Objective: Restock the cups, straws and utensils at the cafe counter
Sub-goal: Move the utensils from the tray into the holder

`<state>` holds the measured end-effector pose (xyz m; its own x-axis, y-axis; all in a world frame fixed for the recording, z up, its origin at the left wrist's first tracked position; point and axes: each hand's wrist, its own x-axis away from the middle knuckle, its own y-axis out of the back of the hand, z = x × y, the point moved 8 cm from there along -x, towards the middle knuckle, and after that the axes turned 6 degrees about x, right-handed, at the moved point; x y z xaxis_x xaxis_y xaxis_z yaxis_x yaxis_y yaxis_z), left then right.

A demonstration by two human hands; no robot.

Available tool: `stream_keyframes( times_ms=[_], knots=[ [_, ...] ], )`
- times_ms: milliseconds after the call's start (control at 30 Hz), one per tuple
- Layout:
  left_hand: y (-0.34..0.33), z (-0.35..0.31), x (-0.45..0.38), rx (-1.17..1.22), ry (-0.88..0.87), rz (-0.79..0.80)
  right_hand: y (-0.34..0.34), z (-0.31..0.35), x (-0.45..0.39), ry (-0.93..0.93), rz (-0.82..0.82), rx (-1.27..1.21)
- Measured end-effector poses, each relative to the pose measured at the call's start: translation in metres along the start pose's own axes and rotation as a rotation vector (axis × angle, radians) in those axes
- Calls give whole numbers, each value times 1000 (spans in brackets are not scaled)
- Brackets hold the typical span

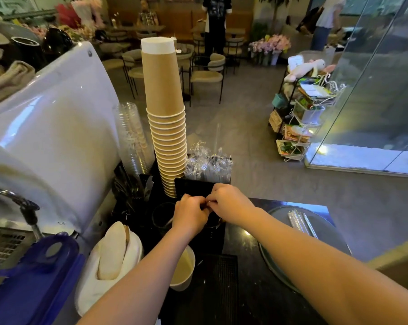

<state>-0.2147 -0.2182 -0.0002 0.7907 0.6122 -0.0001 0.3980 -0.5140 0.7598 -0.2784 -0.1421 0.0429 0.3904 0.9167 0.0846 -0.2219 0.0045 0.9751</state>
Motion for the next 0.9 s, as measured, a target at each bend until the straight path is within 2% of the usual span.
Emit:
stream_keyframes(
  times_ms=[267, 600, 700, 800, 900],
  knots=[
    [-4, -2, 5, -91, -77, -26, -12, -1, 3, -18, -23, -19],
    [-4, -6, 9, -101, -101, -16, -9, -7, 8, -41, -61, -137],
    [3, -16, 12, -38, -125, -46, 3, -11, 13, -42, -87, -183],
    [13, -42, 17, 36, -246, -90, 26, -34, 29, -96, -189, -286],
    [15, -80, 28, 43, -429, -160, 40, -85, 55, -245, -266, -341]
  ],
)
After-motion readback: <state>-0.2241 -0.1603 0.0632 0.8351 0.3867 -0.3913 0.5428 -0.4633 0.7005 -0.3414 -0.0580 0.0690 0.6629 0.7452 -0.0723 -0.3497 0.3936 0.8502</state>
